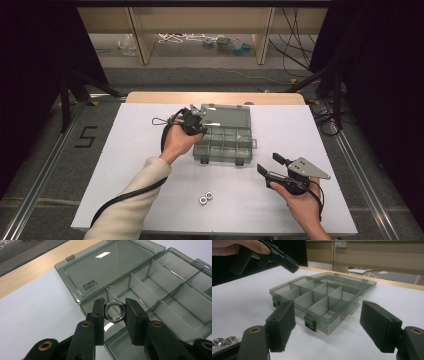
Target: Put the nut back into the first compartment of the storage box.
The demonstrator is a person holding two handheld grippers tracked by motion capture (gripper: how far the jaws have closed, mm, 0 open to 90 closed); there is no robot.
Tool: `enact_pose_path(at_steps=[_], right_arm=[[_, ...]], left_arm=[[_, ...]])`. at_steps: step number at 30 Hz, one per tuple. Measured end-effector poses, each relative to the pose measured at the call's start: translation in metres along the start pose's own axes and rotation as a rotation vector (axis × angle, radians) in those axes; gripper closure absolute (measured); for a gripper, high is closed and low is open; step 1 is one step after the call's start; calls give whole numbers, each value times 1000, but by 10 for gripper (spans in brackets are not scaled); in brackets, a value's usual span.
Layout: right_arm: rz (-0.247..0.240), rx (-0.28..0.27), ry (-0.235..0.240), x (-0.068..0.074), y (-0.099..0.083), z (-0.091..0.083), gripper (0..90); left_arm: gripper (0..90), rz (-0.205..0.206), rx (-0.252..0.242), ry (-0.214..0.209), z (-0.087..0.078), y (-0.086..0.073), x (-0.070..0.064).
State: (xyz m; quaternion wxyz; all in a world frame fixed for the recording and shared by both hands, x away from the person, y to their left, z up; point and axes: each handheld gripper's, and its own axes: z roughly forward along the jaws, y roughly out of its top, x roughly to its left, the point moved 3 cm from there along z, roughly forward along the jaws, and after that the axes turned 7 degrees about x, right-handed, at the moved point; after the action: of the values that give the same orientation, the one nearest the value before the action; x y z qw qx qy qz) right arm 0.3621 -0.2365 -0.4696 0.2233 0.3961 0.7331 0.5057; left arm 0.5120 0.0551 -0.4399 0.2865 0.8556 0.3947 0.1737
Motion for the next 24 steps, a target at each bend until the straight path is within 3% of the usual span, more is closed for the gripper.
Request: enact_pose_path(at_steps=[6, 10, 11, 12, 24], right_arm=[[-1, 4, 3, 0, 0, 0, 289], [4, -21, 11, 0, 1, 1, 289], [-6, 24, -4, -1, 0, -3, 288], [-2, -2, -3, -1, 0, -1, 288], [3, -1, 1, 0, 0, 0, 289]], left_arm=[[703, -2, 7, 7, 6, 2, -2], [703, -16, 15, 10, 12, 3, -1], [703, -23, 18, 9, 14, 3, -1], [702, -23, 18, 9, 14, 3, -1], [702, -49, 20, 24, 20, 6, 1]])
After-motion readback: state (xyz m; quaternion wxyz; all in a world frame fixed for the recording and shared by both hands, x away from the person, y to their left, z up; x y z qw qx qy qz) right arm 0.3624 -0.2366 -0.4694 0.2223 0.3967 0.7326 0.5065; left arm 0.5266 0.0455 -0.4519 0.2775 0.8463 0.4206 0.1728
